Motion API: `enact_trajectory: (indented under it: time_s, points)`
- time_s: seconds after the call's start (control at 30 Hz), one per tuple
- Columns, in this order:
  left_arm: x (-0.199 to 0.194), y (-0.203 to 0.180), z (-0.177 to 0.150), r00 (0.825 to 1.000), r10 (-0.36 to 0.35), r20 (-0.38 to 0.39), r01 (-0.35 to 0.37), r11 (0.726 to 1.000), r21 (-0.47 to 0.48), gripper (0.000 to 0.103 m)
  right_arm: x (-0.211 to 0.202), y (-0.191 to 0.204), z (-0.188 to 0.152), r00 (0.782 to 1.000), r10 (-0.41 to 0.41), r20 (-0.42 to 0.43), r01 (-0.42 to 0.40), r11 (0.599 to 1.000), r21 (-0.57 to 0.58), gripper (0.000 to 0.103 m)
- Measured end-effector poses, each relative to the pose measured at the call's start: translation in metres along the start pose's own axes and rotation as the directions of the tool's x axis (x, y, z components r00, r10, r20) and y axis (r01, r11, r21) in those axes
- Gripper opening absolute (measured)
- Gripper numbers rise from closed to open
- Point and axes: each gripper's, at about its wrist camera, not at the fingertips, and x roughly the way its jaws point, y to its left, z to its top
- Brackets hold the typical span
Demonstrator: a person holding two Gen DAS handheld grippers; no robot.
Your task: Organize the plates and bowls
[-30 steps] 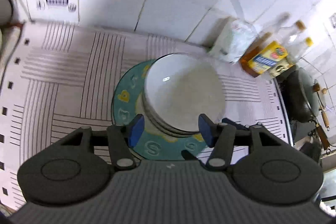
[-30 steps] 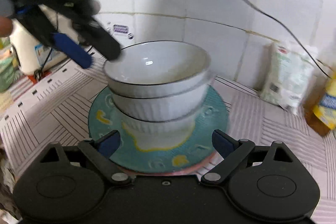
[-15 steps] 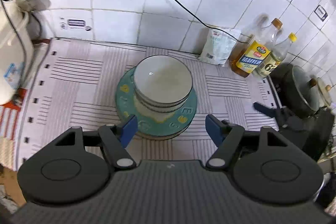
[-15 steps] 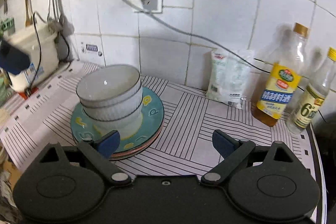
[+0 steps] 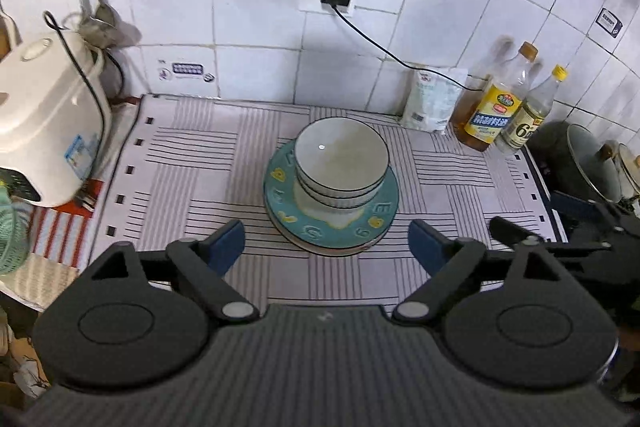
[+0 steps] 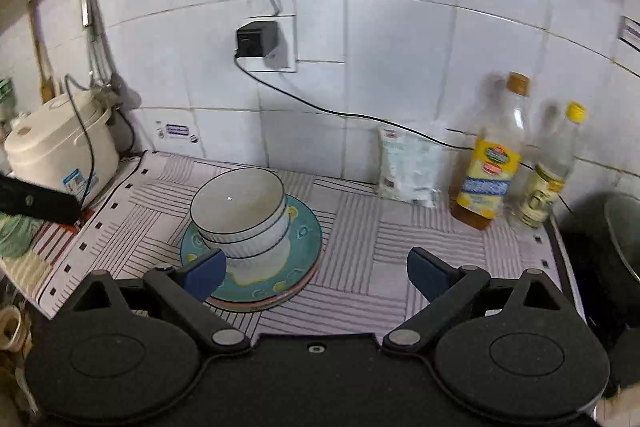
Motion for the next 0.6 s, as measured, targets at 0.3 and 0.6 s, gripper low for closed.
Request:
enact_trajectory:
  time_s: [0.3,0.6]
  points:
    - [-0.024,0.000,-0.017,0.994,0.088,-0.069,-0.085,0.996,0.041,0.098,-0.047,0.004,0.004,0.987,-0.154,0.042,0.153,0.988,0.029,0.099]
    - [-0.044,-0.017,-0.027,0.984,0.169,-0.055,-0.163,0.982,0.092,0.098,-0.088,0.000,-0.003,0.996,-0.092,-0.005,0.092,0.989,0.113,0.099]
